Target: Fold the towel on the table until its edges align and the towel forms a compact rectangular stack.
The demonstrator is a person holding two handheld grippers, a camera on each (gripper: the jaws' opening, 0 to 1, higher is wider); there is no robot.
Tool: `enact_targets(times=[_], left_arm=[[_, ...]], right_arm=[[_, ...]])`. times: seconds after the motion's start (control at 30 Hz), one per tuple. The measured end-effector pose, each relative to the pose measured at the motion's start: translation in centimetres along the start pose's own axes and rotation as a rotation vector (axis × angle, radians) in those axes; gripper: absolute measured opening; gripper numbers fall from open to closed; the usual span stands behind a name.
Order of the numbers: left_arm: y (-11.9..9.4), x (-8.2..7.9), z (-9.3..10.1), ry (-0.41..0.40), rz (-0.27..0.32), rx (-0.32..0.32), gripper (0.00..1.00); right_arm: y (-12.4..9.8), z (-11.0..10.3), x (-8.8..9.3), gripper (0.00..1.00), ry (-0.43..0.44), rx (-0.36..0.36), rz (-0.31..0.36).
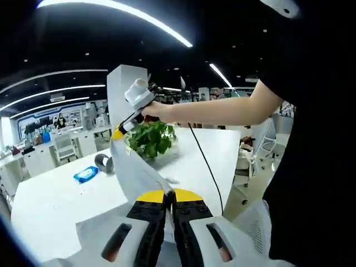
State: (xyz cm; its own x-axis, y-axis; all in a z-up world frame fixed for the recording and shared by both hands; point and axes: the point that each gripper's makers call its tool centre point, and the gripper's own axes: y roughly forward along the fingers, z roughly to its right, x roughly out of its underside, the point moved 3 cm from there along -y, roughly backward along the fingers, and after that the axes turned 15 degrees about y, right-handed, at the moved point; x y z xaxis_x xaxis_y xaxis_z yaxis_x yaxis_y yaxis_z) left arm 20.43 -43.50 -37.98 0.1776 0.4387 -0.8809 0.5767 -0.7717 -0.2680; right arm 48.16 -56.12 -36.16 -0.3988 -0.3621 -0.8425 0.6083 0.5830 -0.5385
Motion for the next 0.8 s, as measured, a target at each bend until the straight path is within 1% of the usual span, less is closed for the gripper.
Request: enact_targets(times=[0.07, 0.1, 0.13, 0.17, 0.2, 0.23, 0.27, 0.3, 0.43, 0.57, 0.67, 0.73, 0.8], left_arm=[[-0.2, 0.7, 0.3, 0.017, -0.027, -0.008, 0.03], [-0.2, 0.9, 0.4, 0.016, -0.031, -0.01, 0.03], [-0.4, 1.8, 0.5, -0.008, -0.053, -0.015, 0.03], [-0.4, 2.0, 0.5, -0.015, -0.056, -0.017, 0.03], [-0.7, 2.6, 0.4, -0.049, -0.065, -0.026, 0.03], [-0.8, 2.6, 0.4, -0.053, -0.065, -0.029, 0.03], [-1.2, 3.4, 0.2, -0.066, -0.075, -0.042, 0.03], [-1.3, 3.5, 0.1, -0.066, -0.078, -0.046, 0.03], [-2.6, 4.1, -0.7, -0.078, -0.103, -0.108, 0.03], [-3.5, 5.2, -1.2, -0.108, -0.129, -0.145, 0.03], [-4.0, 6.0, -1.4, -0.09, -0.164, -0.173, 0.03], [-4.1, 6.6, -1.4, -0.076, -0.196, -0.186, 0.03], [-4.1, 7.6, -1.3, -0.086, -0.214, -0.196, 0.03]], right_arm=[[0.4, -0.2, 0.1, 0.02, -0.003, -0.009, -0.005], [0.5, -0.3, 0.1, 0.02, -0.004, -0.011, -0.007], [0.9, -0.4, 0.1, 0.02, -0.007, -0.019, -0.01], [1.0, -0.4, 0.1, 0.02, -0.007, -0.021, -0.011], [1.4, -0.5, 0.1, 0.02, -0.005, -0.032, -0.014], [1.5, -0.5, 0.2, 0.02, -0.004, -0.034, -0.014], [1.9, -0.7, 0.2, 0.02, 0.003, -0.048, -0.014], [2.0, -0.7, 0.1, 0.02, 0.006, -0.052, -0.014], [3.0, -1.3, -0.1, 0.02, 0.024, -0.081, -0.004], [3.6, -1.7, -0.4, 0.02, 0.04, -0.099, 0.001], [4.1, -2.1, -0.4, 0.02, 0.062, -0.121, 0.001], [4.7, -2.5, -0.1, 0.02, 0.067, -0.133, -0.016], [5.2, -2.8, 0.1, 0.02, 0.067, -0.137, -0.025]])
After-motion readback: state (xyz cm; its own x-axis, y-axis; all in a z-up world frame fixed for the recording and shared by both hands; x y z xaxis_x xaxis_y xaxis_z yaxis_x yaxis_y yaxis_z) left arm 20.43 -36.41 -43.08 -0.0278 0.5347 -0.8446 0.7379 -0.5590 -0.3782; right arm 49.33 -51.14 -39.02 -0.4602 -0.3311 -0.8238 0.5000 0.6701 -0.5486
